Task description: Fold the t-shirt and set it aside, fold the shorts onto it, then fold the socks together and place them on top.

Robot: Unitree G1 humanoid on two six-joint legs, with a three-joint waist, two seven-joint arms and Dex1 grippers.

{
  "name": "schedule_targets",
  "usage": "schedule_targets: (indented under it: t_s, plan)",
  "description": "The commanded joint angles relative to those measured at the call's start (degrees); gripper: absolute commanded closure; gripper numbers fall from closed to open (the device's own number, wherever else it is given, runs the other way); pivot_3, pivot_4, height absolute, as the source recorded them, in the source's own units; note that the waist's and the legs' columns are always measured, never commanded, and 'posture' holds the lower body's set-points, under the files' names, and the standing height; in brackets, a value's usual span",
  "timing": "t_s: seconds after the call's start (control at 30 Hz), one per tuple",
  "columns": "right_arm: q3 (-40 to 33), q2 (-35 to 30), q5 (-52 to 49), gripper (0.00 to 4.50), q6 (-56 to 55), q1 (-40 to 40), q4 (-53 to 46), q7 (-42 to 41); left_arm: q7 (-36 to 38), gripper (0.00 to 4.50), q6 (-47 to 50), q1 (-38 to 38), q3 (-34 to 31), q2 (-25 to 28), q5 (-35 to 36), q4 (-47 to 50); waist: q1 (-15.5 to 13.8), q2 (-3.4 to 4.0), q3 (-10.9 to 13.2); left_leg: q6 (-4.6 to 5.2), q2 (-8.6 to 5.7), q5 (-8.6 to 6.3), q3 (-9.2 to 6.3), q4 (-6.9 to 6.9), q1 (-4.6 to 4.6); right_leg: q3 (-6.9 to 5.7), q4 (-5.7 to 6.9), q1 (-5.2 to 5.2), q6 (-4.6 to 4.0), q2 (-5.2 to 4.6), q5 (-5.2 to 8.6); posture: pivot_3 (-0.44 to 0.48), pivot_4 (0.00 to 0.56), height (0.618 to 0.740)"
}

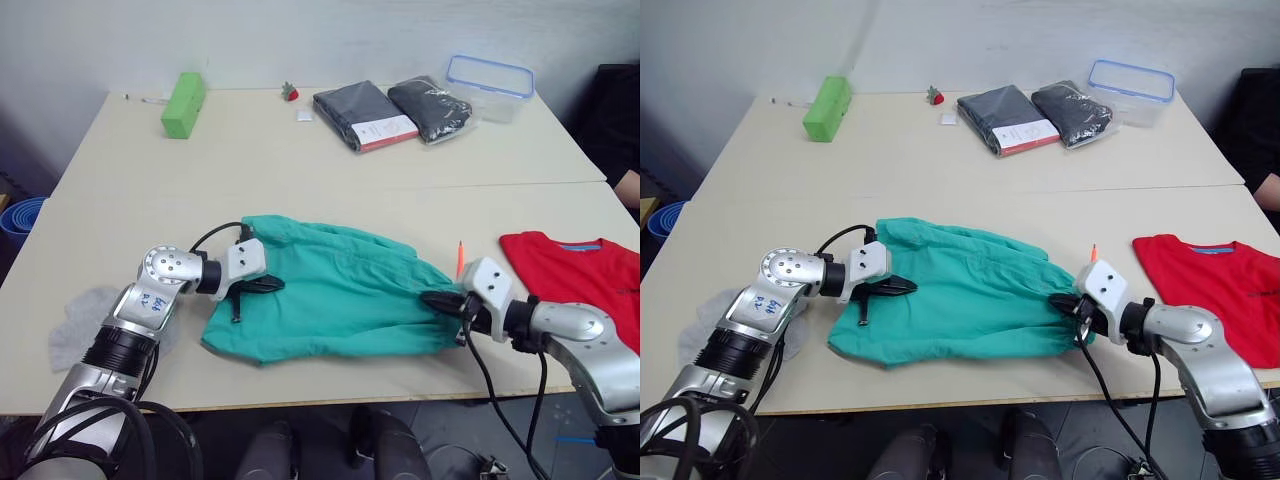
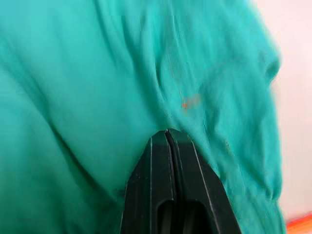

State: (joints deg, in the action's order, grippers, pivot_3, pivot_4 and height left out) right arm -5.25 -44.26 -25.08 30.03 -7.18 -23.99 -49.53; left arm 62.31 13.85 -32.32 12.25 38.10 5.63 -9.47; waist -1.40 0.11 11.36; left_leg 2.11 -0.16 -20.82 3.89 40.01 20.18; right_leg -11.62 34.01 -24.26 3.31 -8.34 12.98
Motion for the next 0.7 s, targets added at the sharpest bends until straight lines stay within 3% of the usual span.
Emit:
schedule_targets:
  t_s: [0.03,0.2,0.37,0.5,0.7]
  plan:
    - [2.91,2.91,-3.05,4.5,3.67,-6.19,-5.35,2.35,0.43,4.48,6.02,-3.05,-3.13,0.44,3.74,6.16,0.01,-0.05,0.03,-0.01,0.0,0.0,0.0,0.0,0.05,0.0,0.05,-0.04,-0.01,0.02,-0.01,0.0,0.15,0.74]
    - [16.09,9.77,7.25,4.5,1.17,-16.85,4.86,5.47,-2.1,4.48,5.0,-9.78,-0.41,-3.22,0.31,-0.95,-0.26,-0.06,0.03,0.0,-0.07,0.01,0.01,0.02,0.11,-0.04,0.03,-0.08,-0.01,0.02,-0.01,0.0,0.15,0.74]
    - [25.92,10.95,16.83,4.5,-4.48,-20.34,13.29,3.41,-4.08,4.48,-1.48,-15.27,3.08,-7.61,-5.18,-14.46,-0.11,-0.06,0.03,0.07,-0.17,0.02,0.1,-0.01,0.28,-0.05,-0.08,-0.19,0.08,0.36,-0.05,0.0,0.15,0.74]
    - [26.09,8.31,18.44,4.5,-4.82,-16.82,11.42,1.65,-6.37,4.48,-8.03,-18.83,4.59,-8.8,-9.52,-26.16,-0.09,-0.08,0.02,0.07,-0.1,0.02,0.11,0.01,0.46,-0.09,-0.15,-0.32,0.11,0.48,-0.07,0.0,0.15,0.74]
    - [17.44,-1.51,14.36,4.5,-3.46,-3.37,-0.4,-2.21,-7.45,4.48,-15.22,-21.3,4.15,-8.41,-11.81,-36.96,-0.13,-0.13,-0.01,0.06,-0.09,0.02,0.13,0.04,0.21,-0.01,-0.14,-0.1,0.14,0.45,-0.09,0.0,0.15,0.74]
